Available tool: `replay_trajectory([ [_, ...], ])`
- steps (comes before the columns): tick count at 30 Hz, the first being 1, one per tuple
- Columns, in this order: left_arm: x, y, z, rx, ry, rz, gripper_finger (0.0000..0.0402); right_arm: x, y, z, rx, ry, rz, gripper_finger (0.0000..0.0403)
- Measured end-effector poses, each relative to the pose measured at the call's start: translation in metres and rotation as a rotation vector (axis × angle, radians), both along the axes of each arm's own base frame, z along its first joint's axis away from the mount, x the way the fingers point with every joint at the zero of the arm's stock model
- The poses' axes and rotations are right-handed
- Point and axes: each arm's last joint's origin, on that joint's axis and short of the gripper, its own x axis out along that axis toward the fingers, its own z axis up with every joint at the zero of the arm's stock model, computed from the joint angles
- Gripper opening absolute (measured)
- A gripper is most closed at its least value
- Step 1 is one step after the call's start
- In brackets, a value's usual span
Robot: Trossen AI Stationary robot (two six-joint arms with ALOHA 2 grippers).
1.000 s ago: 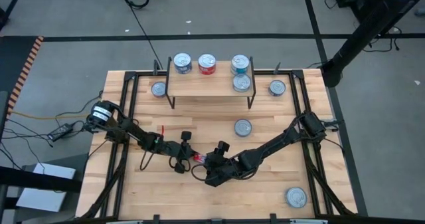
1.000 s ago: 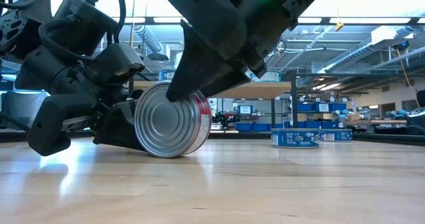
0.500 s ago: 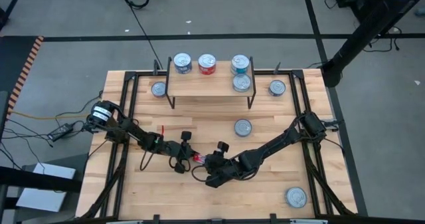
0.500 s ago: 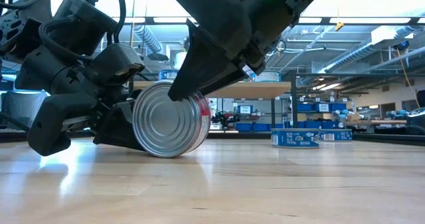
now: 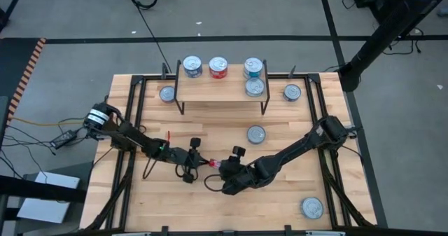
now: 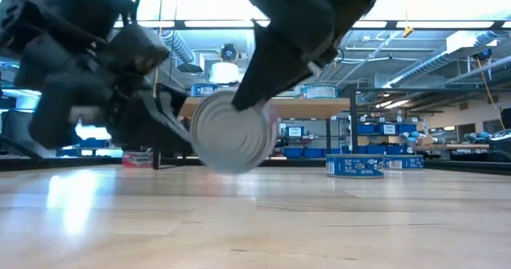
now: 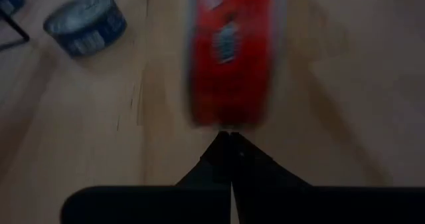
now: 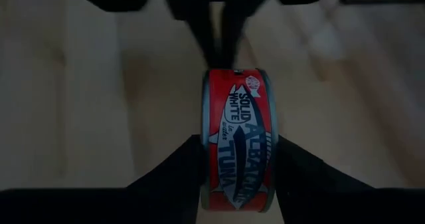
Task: Stack canned seafood by type on shelf
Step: Put the red tuna can on the shelf aligned with the other red tuna cans
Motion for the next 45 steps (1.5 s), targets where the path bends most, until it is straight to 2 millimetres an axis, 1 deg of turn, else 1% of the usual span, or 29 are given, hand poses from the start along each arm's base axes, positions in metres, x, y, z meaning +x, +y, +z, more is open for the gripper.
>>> replay_trajectory([
  [2,-0.004,-0.002,0.005,-0.021,-0.021,-0.006,0.0001,-0.004,0.0,0.007,-0.039,0.004,0.004,0.0154],
  [5,-0.012,-0.006,0.006,-0.056,-0.045,-0.019,0.0001,-0.009,-0.004,0.019,-0.099,0.008,0.015,0.0154],
  [9,-0.024,-0.011,0.007,-0.141,-0.12,-0.066,0.0001,-0.011,-0.014,0.036,-0.166,0.008,0.039,0.0154],
  [12,-0.029,-0.012,0.007,-0.171,-0.153,-0.094,0.0001,-0.008,-0.024,0.048,-0.249,0.009,0.044,0.0155],
  [15,-0.031,-0.012,0.01,-0.179,-0.194,-0.102,0.0001,-0.001,-0.033,0.065,-0.381,0.02,0.04,0.0155],
  [19,-0.031,-0.012,0.01,-0.17,-0.19,-0.106,0.0001,0.01,-0.049,0.093,-0.637,0.059,0.008,0.0155],
  [22,-0.031,-0.012,0.009,-0.168,-0.187,-0.106,0.0001,0.017,-0.067,0.107,-0.822,0.142,-0.032,0.0155],
  [25,-0.031,-0.012,0.009,-0.173,-0.185,-0.103,0.0001,0.025,-0.089,0.115,-0.911,0.213,-0.048,0.0155],
  [31,-0.032,-0.012,0.007,-0.176,-0.164,-0.098,0.0001,0.031,-0.139,0.113,-0.94,0.334,-0.067,0.0155],
  [36,-0.032,-0.012,0.006,-0.172,-0.152,-0.098,0.0001,0.029,-0.174,0.1,-0.91,0.398,-0.077,0.0155],
  [41,-0.032,-0.012,0.006,-0.172,-0.153,-0.097,0.0001,0.026,-0.195,0.086,-0.869,0.425,-0.083,0.0155],
  [45,-0.032,-0.012,0.006,-0.172,-0.153,-0.097,0.0001,0.024,-0.203,0.078,-0.819,0.395,-0.096,0.0156],
])
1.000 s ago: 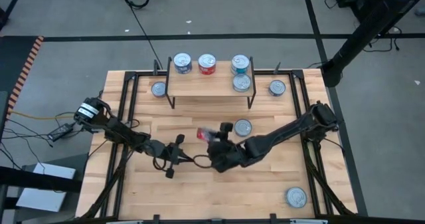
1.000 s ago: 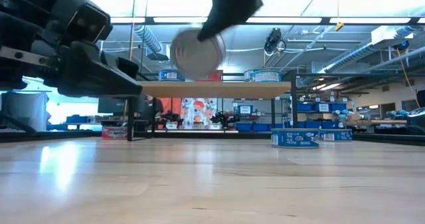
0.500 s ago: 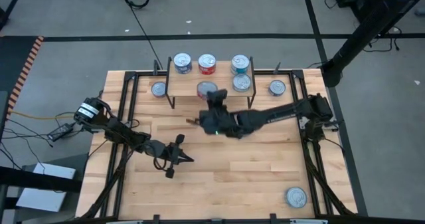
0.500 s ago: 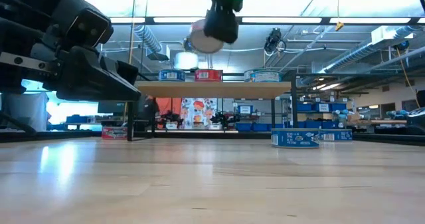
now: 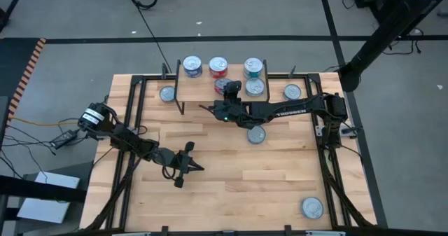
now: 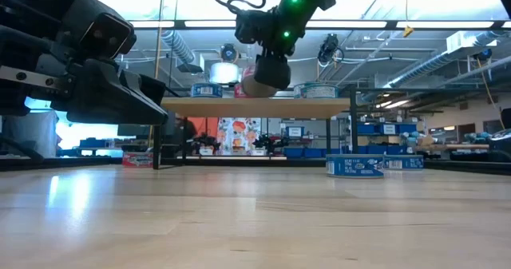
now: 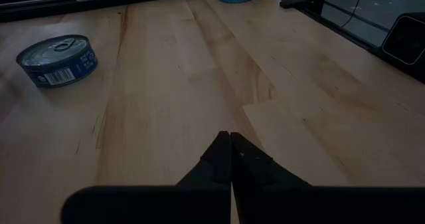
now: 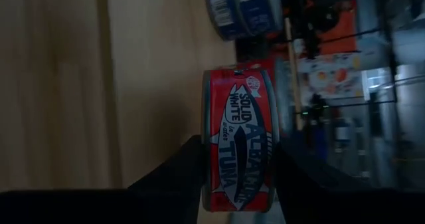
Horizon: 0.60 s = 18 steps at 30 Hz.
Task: Stack canned seafood by type on shelf
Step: Put the red tuna can on the shelf aligned with the other red tuna cans
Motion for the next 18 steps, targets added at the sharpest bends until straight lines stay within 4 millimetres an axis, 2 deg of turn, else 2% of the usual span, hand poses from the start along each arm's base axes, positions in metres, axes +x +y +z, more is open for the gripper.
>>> replay_trajectory([
  [7,0.0,0.0,0.0,0.0,0.0,0.0,0.0001,0.002,-0.001,-0.002,0.106,-0.11,0.009,0.0173],
  [13,0.0,0.0,0.0,0.0,0.001,0.0,0.0001,0.002,-0.003,-0.003,0.169,-0.172,0.002,0.022],
  [18,0.0,0.0,0.0,0.0,0.002,0.0,0.0001,0.002,-0.012,-0.004,0.248,-0.238,-0.014,0.0254],
])
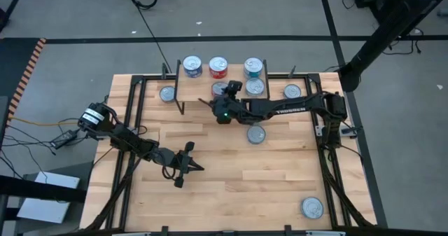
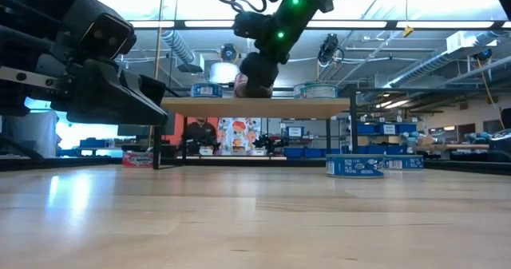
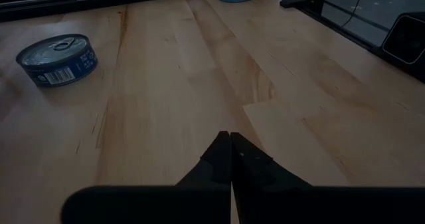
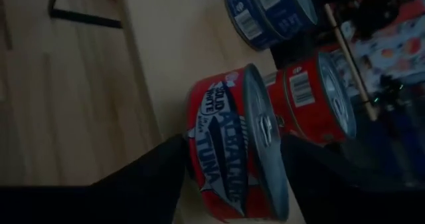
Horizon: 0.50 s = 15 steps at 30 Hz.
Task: Stack canned seafood by type on shelf
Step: Put the red tuna can on the shelf aligned with the other red tuna cans
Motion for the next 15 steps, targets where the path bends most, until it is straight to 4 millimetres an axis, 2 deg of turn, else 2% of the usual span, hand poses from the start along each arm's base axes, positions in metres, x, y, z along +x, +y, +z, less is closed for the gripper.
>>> replay_trajectory([
  [8,0.0,0.0,0.0,0.001,0.001,0.0,0.0001,-0.002,-0.022,-0.001,0.093,-0.075,-0.047,0.0276],
  [15,0.0,0.0,0.0,-0.005,0.003,0.002,0.0001,-0.003,-0.03,-0.002,0.154,-0.12,-0.061,0.0277],
])
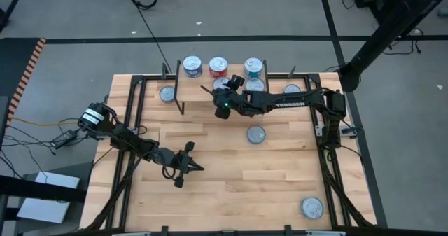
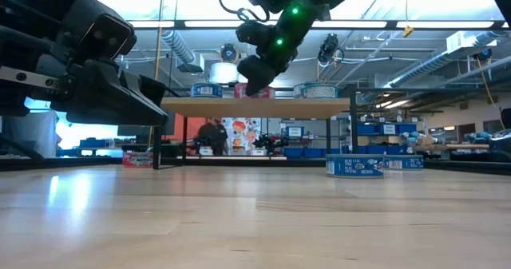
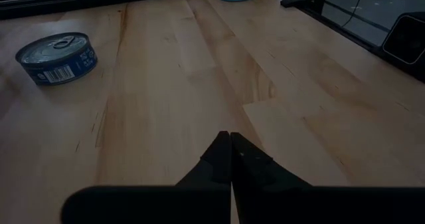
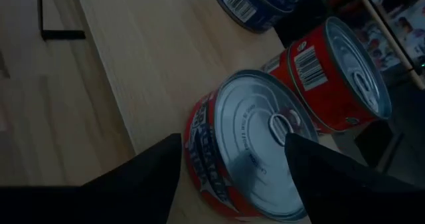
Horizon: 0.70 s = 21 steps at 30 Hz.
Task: Stack canned seafood by type on shelf
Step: Put the red tuna can on the shelf aligned with the other red tuna cans, then put the blue tuna can on the shelf aligned with the other blue tuna cans
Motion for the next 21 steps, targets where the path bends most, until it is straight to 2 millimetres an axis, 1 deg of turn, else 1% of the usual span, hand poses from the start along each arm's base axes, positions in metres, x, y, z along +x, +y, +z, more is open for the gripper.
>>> replay_trajectory([
  [6,0.0,0.0,0.0,0.001,0.003,0.0,0.0001,0.0,0.0,0.001,0.001,-0.012,0.004,0.0277],
  [11,0.0,0.0,-0.001,0.007,0.015,0.0,0.0002,-0.001,0.003,0.01,-0.003,-0.035,0.012,0.0277],
  [17,-0.001,0.0,-0.003,0.012,0.027,0.001,0.0006,0.002,0.022,0.026,-0.011,-0.056,0.061,0.0267],
  [21,-0.001,0.001,-0.003,0.016,0.034,0.001,0.0006,0.004,0.03,0.03,-0.011,-0.054,0.081,0.0243],
])
